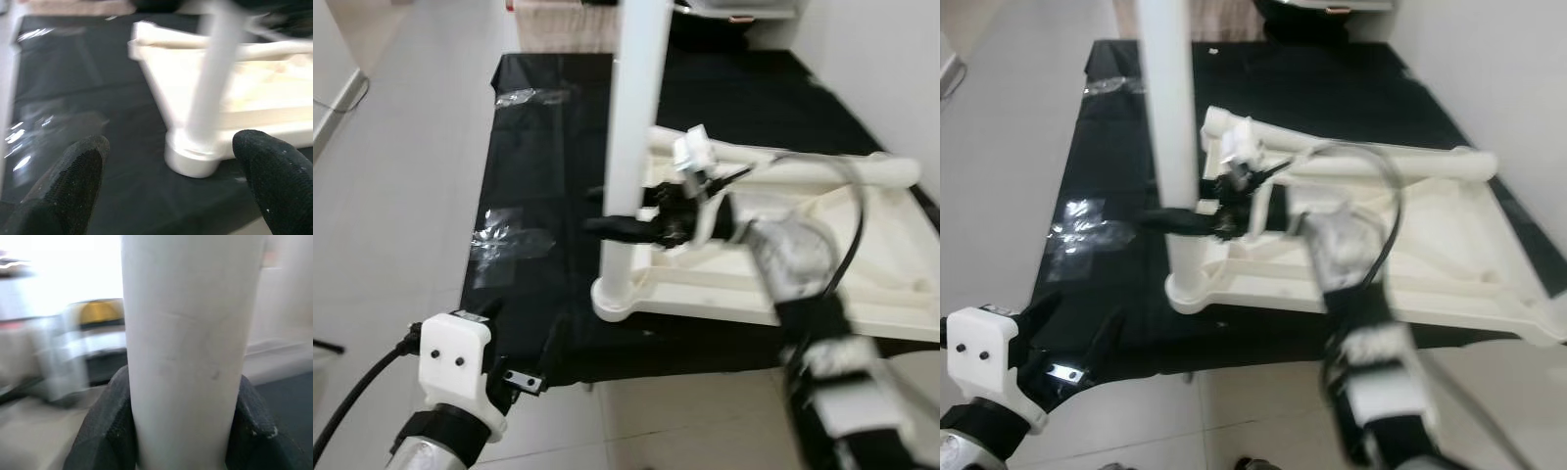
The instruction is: Building children table
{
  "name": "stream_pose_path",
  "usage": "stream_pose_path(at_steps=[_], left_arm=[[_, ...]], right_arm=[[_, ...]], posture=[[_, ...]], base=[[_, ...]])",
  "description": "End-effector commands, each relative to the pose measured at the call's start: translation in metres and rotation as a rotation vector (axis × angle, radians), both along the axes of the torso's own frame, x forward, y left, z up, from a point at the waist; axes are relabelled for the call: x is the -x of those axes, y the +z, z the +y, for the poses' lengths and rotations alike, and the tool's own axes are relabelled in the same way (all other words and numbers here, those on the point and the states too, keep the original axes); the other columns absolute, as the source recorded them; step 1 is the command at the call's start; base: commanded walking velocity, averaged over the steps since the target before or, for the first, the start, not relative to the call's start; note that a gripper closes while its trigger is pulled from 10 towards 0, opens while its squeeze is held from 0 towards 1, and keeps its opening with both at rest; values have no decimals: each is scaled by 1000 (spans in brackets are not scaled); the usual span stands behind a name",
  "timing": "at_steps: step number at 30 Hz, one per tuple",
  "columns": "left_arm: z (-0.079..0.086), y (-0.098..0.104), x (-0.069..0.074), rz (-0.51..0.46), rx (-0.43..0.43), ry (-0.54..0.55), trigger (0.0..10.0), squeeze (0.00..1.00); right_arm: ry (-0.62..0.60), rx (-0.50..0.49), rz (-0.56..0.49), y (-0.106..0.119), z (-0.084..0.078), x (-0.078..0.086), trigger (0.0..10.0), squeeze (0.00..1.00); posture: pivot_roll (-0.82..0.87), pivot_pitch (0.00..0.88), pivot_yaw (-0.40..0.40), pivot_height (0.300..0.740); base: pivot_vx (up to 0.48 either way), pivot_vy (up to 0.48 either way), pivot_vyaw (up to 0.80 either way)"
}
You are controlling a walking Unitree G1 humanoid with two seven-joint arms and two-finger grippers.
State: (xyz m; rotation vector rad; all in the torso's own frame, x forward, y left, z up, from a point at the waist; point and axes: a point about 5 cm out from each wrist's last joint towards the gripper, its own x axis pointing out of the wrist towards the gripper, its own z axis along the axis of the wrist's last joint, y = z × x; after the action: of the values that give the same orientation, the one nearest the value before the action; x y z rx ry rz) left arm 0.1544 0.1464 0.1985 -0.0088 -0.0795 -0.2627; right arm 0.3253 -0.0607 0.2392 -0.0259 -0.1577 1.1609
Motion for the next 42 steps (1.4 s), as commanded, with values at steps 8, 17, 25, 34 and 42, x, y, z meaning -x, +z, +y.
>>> stream_pose_path(at_steps=[8, 17, 25, 34, 42], left_arm=[[-2, -2, -3, 4, -30, -46, 10000, 0], [-1, 1, -8, -19, -35, -34, 10000, 0], [0, 0, -7, -17, -37, -35, 10000, 0], [1, 1, -2, -8, -47, -25, 10000, 0], [-2, 1, 0, -9, -41, -16, 10000, 0]], right_arm=[[-448, 191, 184, -59, 19, 19, 0, 0], [-321, 76, 125, -17, 23, 3, 10000, 1000], [9, 25, 57, 12, 11, -6, 10000, 1000], [455, 121, 24, 20, 4, -7, 10000, 0], [544, 82, 28, 28, 0, -12, 0, 0]], posture=[[101, 175, -75, 740], [108, 162, -91, 740], [124, 167, -98, 740], [159, 188, -108, 740], [145, 189, -132, 740]], base=[[0, 0, 0], [0, 0, 0], [0, 0, 0], [0, 0, 0], [0, 0, 0]])
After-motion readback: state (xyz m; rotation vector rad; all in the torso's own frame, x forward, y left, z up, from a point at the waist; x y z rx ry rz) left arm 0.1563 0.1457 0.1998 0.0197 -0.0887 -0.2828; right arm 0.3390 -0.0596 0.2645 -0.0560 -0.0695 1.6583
